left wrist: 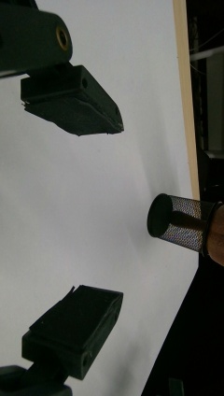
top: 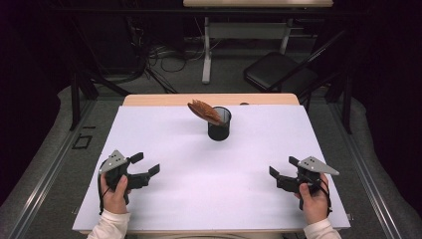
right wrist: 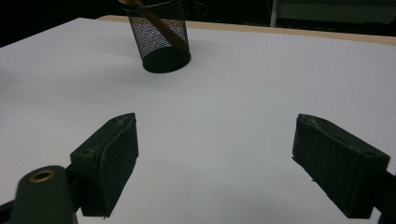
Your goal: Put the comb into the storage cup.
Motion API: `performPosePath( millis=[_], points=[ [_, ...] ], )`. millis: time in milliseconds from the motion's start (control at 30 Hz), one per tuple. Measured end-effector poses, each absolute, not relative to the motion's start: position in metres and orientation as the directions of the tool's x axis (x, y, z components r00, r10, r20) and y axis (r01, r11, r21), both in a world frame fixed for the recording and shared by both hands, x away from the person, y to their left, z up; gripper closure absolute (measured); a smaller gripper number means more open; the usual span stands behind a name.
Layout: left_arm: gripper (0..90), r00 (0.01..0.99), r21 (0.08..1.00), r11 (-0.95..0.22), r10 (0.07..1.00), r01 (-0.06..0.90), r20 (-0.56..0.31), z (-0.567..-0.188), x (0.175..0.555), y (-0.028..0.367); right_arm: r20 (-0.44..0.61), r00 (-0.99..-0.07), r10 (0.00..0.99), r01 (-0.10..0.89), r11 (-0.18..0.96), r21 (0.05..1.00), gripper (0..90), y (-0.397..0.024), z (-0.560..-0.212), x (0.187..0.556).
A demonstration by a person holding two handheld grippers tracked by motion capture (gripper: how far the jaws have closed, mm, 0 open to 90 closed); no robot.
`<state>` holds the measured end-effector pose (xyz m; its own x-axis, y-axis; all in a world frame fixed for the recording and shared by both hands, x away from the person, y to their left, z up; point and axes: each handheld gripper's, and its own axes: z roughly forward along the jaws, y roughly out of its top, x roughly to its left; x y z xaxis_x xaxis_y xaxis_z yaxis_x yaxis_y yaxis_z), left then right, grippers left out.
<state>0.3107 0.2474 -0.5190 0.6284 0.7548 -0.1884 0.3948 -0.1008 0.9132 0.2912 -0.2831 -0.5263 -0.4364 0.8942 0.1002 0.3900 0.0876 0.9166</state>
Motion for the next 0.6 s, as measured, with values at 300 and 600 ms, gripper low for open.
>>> performPosePath(
  millis=[300,600],
  points=[
    [16.2,0.617,0.911,-0.098,0.763,0.401,-0.190,-0.524,0.313,0.251,0.115,-0.394,0.912,0.411,0.063,0.909,14.3,-0.292,-0.534,0.293],
    [16.2,0.613,0.907,-0.102,0.767,0.409,-0.190,-0.527,0.315,0.252,0.127,-0.378,0.917,0.429,0.052,0.902,14.3,-0.294,-0.539,0.295]
  ],
)
